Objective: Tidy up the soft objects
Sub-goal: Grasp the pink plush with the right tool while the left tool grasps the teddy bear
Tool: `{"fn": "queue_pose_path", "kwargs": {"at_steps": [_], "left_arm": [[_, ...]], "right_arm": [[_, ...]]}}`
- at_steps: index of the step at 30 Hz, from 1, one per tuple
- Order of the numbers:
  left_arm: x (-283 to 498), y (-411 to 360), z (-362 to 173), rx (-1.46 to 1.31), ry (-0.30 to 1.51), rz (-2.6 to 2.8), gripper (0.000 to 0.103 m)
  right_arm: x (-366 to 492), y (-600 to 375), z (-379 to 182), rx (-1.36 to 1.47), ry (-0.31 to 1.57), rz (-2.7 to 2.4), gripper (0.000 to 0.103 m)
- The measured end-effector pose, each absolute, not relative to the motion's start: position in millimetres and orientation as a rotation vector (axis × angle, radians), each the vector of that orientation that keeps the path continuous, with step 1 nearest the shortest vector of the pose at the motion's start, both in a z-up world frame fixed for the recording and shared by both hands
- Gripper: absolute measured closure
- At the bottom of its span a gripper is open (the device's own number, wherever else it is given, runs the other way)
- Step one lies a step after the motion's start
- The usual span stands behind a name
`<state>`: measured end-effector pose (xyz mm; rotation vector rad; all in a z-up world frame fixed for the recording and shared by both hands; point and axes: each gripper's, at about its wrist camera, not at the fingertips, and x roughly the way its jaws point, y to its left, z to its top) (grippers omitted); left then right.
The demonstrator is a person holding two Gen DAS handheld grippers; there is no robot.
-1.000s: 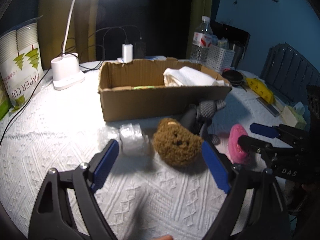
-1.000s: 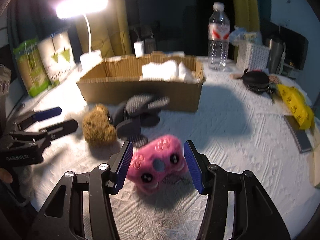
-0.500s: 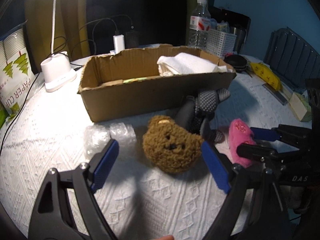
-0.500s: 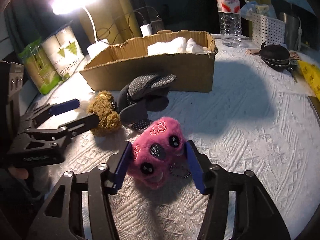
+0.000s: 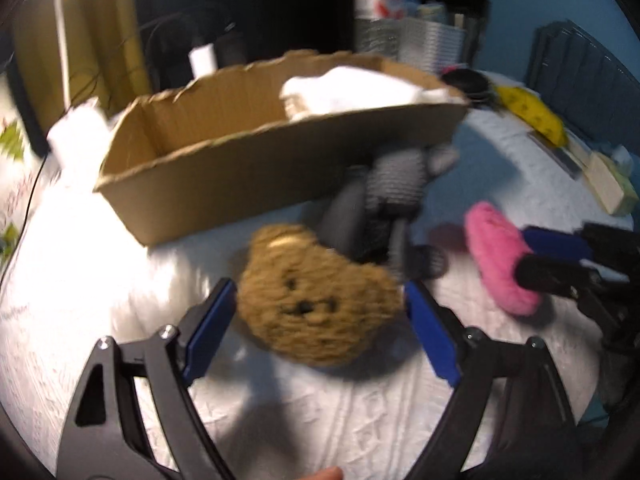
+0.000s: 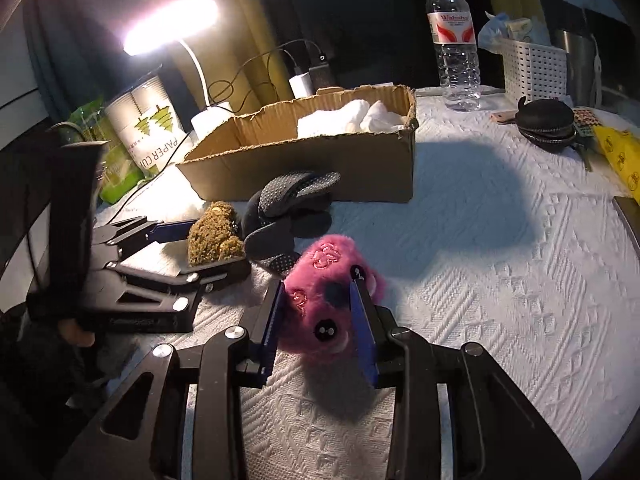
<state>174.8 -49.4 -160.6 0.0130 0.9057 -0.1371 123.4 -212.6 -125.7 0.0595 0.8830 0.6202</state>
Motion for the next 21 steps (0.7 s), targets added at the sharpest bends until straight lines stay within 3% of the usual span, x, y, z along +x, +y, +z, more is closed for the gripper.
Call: {"fn": "queue_pose_path", "kwargs": {"at_steps": [3,7,8,9,11,13,21], "left_arm": [[178.9,-44.7,-163.9,-0.020,0.929,-0.150,0.017],[178.9,-52.9,-165.3,0.008,0.926,-0.190,0.018],[178.9,-55.7,-165.2,0.010,0.923,-0.200,0.019],[177.9,-56.6,-164.4,0.010,0.916,-0.214,0.030],[176.0,-56.0,-163.5,0.009,0.910,-0.220,0.035],[173.6,-54.1,-160.8,-0.004,0.896,-0.242,0.042],[151.6,-48.0,-148.3,-0.024,0.845,-0.265,0.046]], "right_arm": [[123.7,-208.9,-128.8,0.040,0.897,0.620,0.068],[128.7,-203.4,-136.6,0.036,0.947,0.630,0.056],[129.4,-202.3,-136.8,0.036,0.951,0.633,0.056],[129.8,-201.7,-136.5,0.034,0.949,0.633,0.056],[128.1,-200.6,-135.9,0.025,0.942,0.630,0.057],[124.5,-199.5,-133.6,0.010,0.923,0.626,0.065],[115.6,-196.8,-126.0,0.002,0.893,0.614,0.069]]}}
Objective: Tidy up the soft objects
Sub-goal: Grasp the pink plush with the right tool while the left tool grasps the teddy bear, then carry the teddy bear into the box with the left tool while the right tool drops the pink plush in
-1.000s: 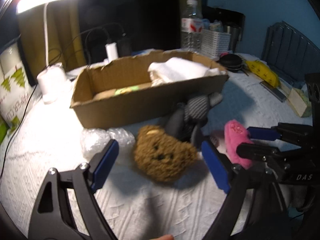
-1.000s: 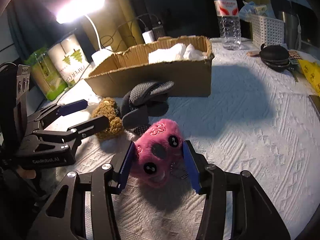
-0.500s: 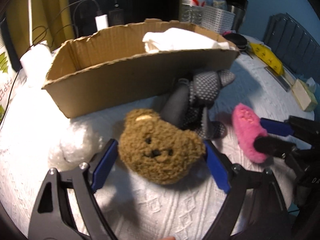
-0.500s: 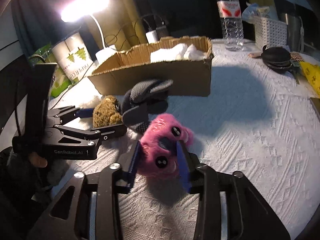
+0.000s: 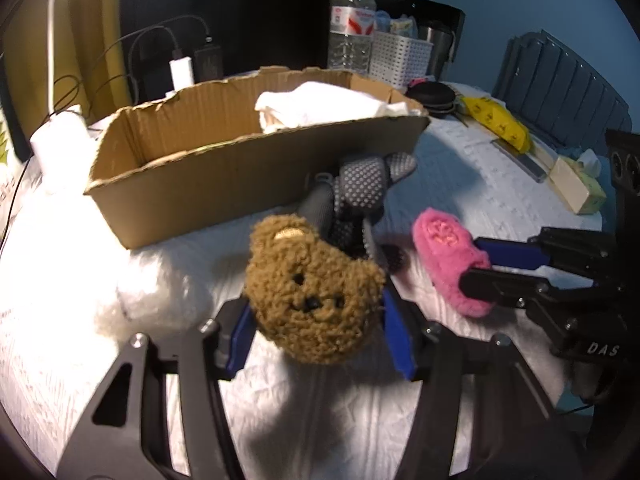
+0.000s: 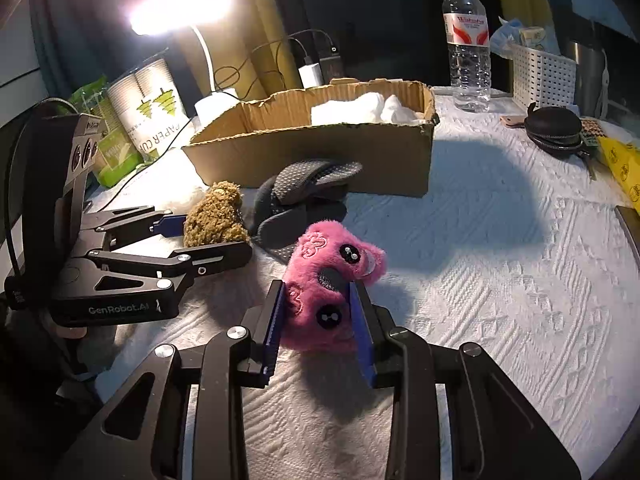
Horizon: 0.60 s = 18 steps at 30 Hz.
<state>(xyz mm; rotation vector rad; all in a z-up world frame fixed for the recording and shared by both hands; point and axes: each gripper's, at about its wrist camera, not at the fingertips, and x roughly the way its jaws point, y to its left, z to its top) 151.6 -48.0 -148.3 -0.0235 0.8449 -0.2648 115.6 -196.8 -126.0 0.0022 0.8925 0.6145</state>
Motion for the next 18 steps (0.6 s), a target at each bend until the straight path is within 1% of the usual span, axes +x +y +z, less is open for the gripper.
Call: {"fn": "queue_pose_path", "kwargs": {"at_steps": [10,18], "left_arm": [[124.8,-36.1,-122.5,-0.073,0.773,-0.272,0.046],[118.6,-20.5,-101.3,-0.080,0.719,-0.247,0.046]], "right_arm": [[106.2,-189.0,-102.7,-0.018,0.843,0.611,0.069],[109.8,-181.1,-79.0,-0.042,0.802,0.617,0.069]]}}
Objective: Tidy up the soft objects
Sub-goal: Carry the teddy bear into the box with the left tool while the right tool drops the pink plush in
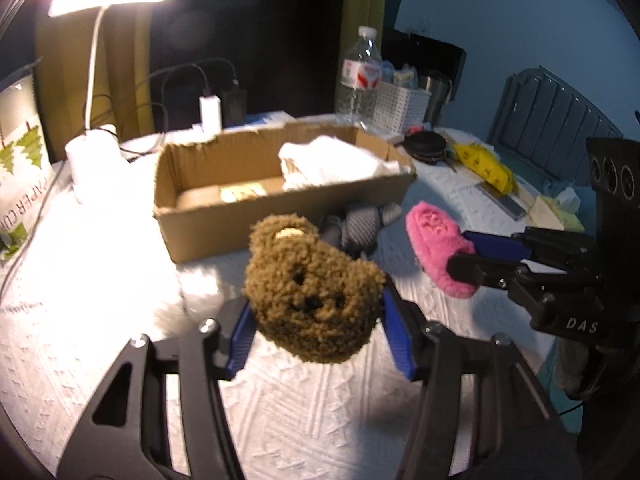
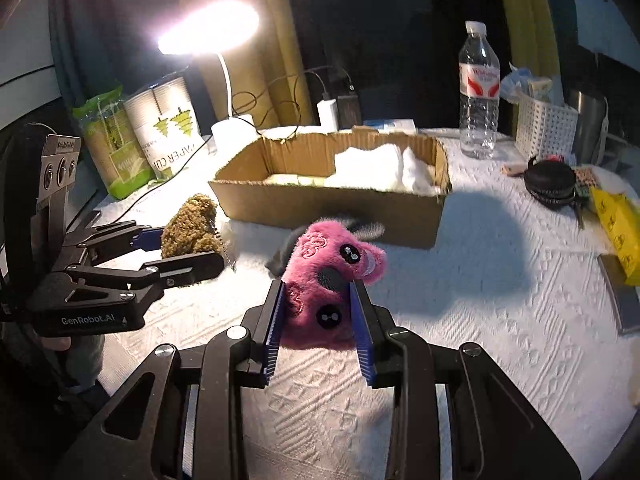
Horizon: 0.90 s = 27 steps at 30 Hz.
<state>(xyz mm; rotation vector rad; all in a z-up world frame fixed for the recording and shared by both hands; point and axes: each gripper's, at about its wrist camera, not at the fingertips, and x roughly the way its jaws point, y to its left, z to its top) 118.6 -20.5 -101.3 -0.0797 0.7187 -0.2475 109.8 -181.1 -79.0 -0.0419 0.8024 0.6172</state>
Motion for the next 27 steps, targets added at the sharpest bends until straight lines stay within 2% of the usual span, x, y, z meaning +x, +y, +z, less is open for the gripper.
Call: {"fn": "queue_pose_path", "kwargs": {"at_steps": [14,27], "left_arm": [[139.4,16.5,-67.0,-0.079,0.633,-0.135,0.046],[175.0,36.9,-57.1,-0.035,0.586,-0.062,0.046]], "right_arm": [[142.4,-168.1,-49.6,-0.048,0.734,0.686,0.069],[179.1,-150.2,-27.2,-0.059,0.671,0.714,0.069]]}}
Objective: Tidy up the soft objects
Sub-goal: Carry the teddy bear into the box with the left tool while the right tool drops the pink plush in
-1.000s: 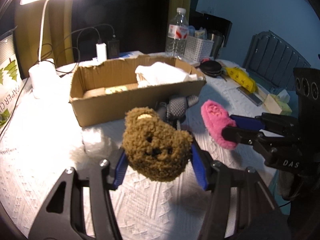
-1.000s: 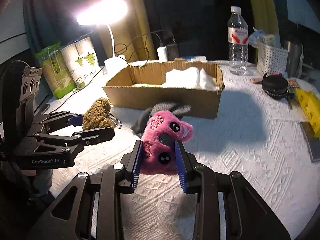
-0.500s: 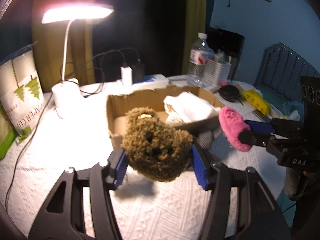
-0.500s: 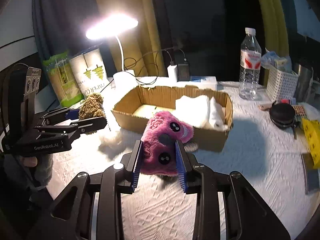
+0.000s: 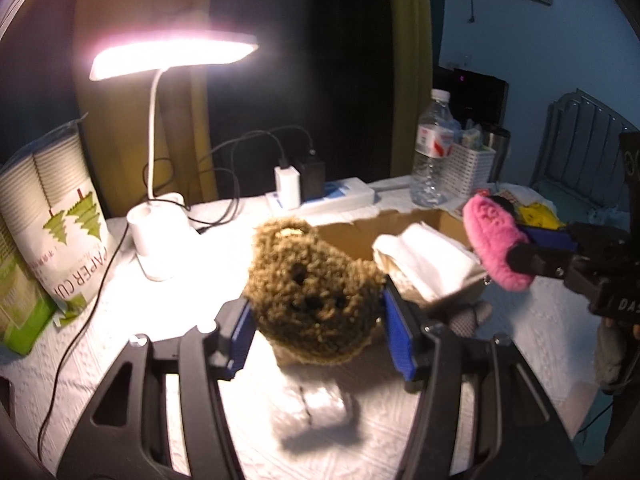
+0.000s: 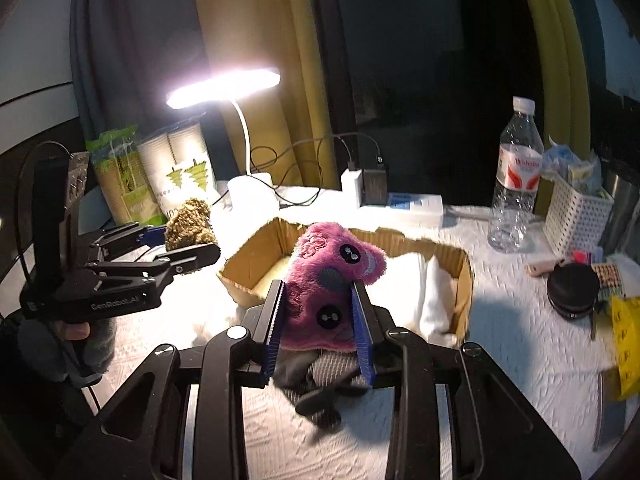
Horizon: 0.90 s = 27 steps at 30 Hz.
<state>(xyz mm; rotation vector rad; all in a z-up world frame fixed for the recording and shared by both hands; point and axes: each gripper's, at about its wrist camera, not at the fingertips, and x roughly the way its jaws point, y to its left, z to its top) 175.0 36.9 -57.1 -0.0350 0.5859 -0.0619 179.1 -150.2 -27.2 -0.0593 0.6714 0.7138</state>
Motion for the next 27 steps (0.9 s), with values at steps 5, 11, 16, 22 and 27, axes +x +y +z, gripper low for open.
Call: {"fn": "queue_pose_path", "kwargs": {"at_steps": [5,11,16,22,27], "left_arm": [[188.3,45.3,-60.2,-0.028,0.580,-0.038,0.046],[202.7,50.0,-72.9,-0.028,0.607,-0.036,0.046],[214.9,49.9,-83.4,-0.041,0.631,-0.055,0.045],[229.0,47.9,-99.4,-0.050,0.681,-0.079,0.045],[235.0,44.0,-111.0,-0.035,0.706,-0.101,0.044]], "right_arm": [[189.9,-141.2,-21.2,-0.069,0.652,0.725,0.069],[205.5,-129.8,-23.4,-0.067,0.651,0.733,0.069],[218.0,-118.1,-31.1,-0.068,0.664,0.747,0.069],[233.6,-102.3,-50.1,-0.067,0.706,0.772,0.069],[241.7,-88.3,-69.2,-0.078,0.750,0.786,0.069]]}}
